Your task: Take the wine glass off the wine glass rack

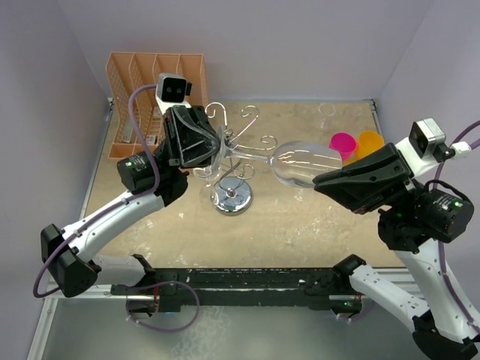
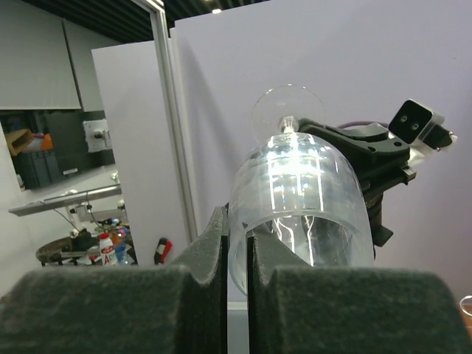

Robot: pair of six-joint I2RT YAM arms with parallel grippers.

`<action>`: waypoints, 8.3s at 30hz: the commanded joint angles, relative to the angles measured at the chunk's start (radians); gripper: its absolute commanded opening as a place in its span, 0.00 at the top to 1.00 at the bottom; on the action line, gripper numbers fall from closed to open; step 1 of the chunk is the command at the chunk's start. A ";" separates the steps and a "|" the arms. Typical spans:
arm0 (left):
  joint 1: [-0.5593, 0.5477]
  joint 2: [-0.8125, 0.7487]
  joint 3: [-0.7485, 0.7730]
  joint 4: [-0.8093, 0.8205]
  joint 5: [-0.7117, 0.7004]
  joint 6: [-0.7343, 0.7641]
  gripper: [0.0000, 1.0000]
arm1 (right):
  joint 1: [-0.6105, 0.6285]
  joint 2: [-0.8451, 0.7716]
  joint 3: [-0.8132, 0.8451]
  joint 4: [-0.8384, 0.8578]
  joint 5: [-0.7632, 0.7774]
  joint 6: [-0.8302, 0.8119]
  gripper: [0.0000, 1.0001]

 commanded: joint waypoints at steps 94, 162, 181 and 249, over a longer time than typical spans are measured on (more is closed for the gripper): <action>0.078 -0.565 0.312 -2.011 -0.931 1.691 0.01 | -0.276 1.292 0.887 -1.459 0.850 -0.768 1.00; 0.078 -0.414 0.165 -2.232 -0.617 0.939 0.49 | -0.276 -0.098 -0.200 -0.677 0.184 -0.532 0.17; 0.079 -0.347 0.144 -2.205 -0.631 0.861 0.65 | -0.277 -0.117 -0.186 -0.743 0.227 -0.556 0.17; 0.078 -0.502 0.011 -2.021 -0.658 0.638 1.00 | -0.276 -0.111 -0.146 -0.798 0.273 -0.593 0.17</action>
